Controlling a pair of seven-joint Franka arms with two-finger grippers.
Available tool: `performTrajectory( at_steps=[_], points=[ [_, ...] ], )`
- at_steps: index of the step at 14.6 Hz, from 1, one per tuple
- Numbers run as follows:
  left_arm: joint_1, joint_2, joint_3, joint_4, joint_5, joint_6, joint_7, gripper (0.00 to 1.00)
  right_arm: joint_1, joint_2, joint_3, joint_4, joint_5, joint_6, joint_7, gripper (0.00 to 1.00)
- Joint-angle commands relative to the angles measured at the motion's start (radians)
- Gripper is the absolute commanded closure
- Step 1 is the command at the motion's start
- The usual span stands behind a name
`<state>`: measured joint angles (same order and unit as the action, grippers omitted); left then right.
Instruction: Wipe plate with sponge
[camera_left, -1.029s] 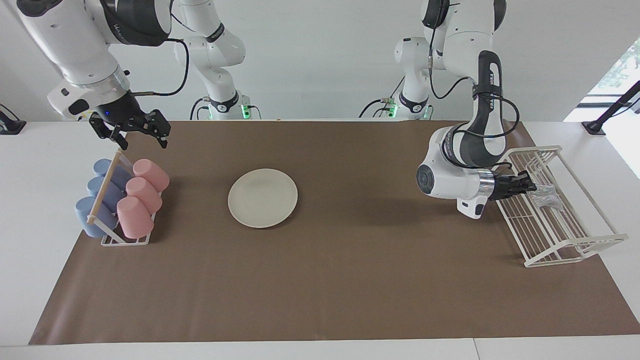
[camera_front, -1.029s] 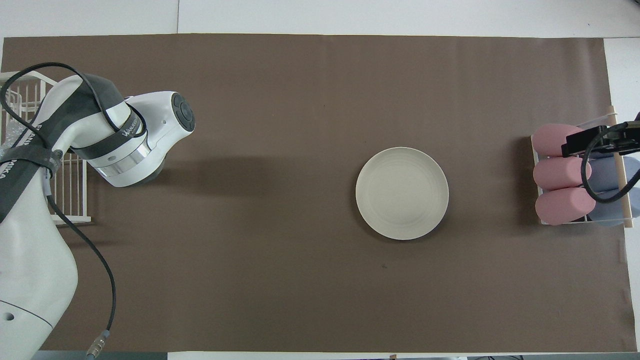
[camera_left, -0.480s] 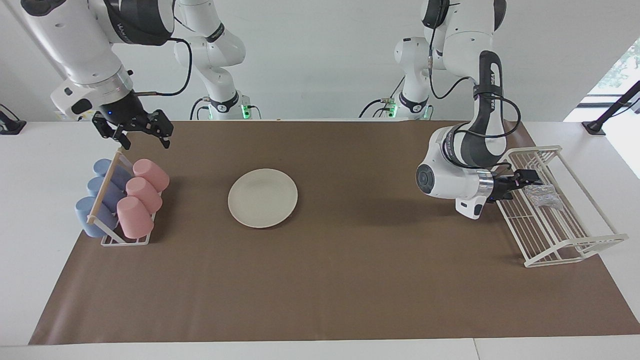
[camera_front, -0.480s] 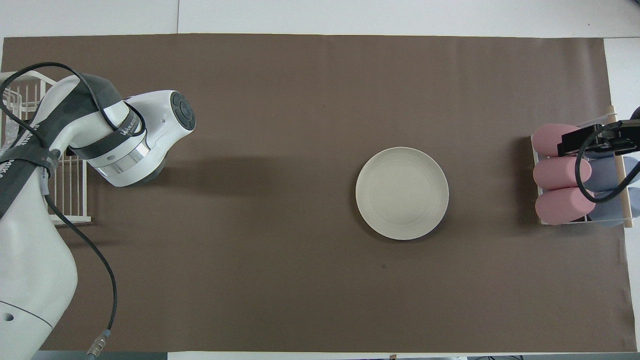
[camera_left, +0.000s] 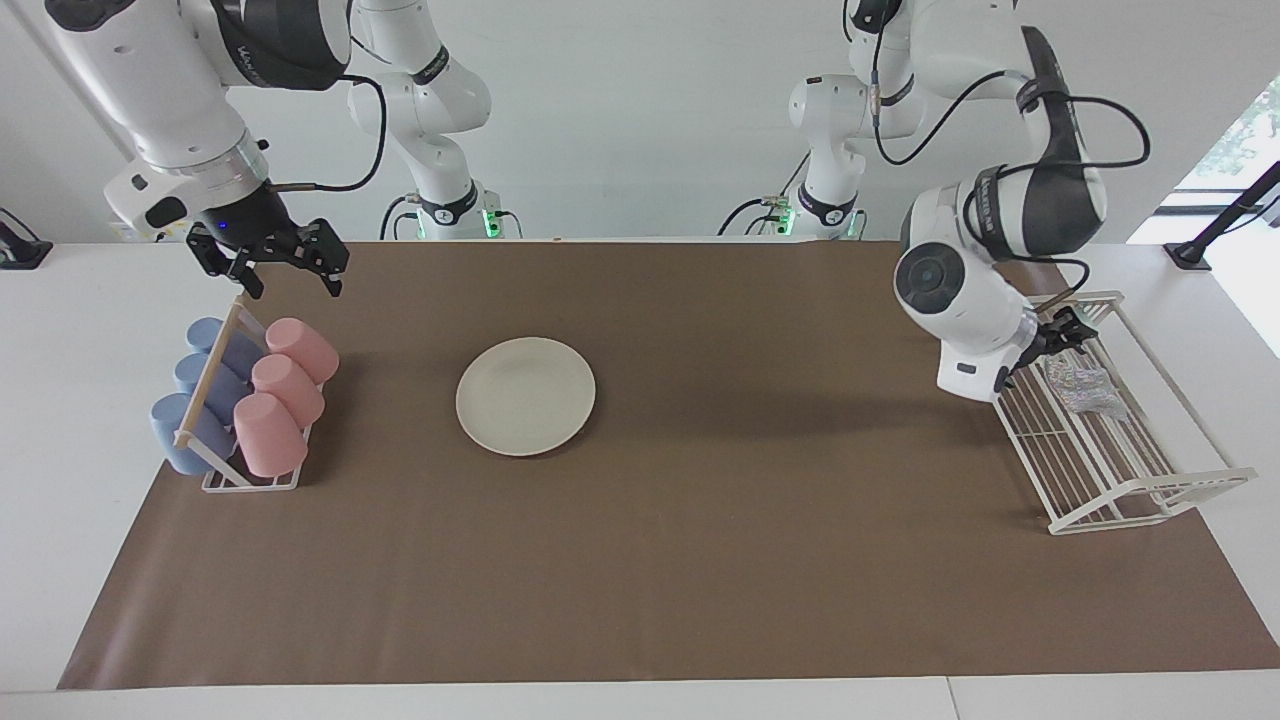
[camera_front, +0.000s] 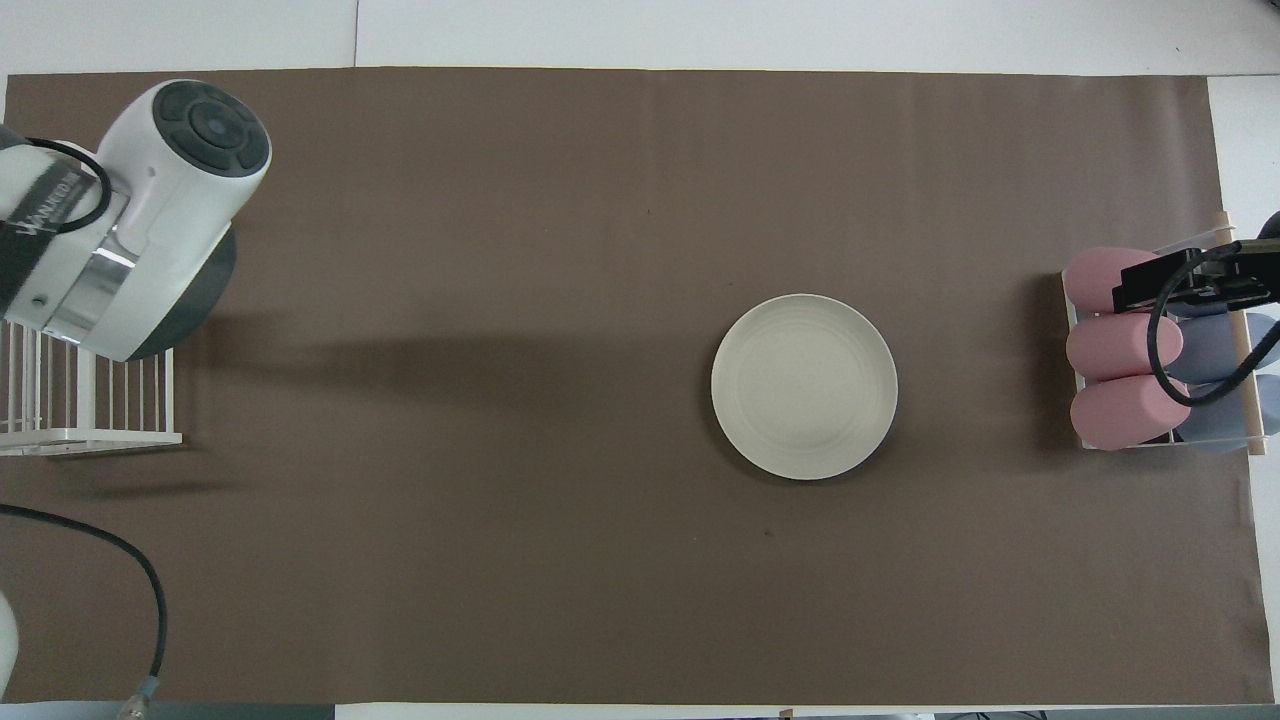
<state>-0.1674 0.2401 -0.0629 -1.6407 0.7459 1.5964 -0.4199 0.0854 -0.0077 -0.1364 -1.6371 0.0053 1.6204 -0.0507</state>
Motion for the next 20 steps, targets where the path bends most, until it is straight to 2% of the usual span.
performTrajectory(
  at_steps=[1, 6, 8, 13, 20],
  points=[
    [0.014, -0.045, 0.001, 0.041, -0.173, 0.017, 0.026, 0.00, -0.003, -0.012, 0.006, -0.007, -0.004, -0.004, 0.018, 0.00],
    [0.126, -0.162, 0.000, 0.068, -0.570, 0.020, 0.107, 0.00, -0.003, -0.012, 0.006, -0.009, -0.004, -0.004, 0.018, 0.00],
    [0.153, -0.197, 0.001, 0.065, -0.689, 0.004, 0.164, 0.00, -0.003, -0.012, 0.006, -0.009, -0.004, -0.004, 0.018, 0.00],
    [0.154, -0.228, 0.000, 0.048, -0.760, -0.090, 0.256, 0.00, -0.003, -0.012, 0.006, -0.010, -0.004, -0.004, 0.018, 0.00],
    [0.144, -0.251, 0.005, 0.016, -0.780, -0.075, 0.290, 0.00, -0.003, -0.012, 0.006, -0.012, -0.004, -0.004, 0.018, 0.00]
  ],
)
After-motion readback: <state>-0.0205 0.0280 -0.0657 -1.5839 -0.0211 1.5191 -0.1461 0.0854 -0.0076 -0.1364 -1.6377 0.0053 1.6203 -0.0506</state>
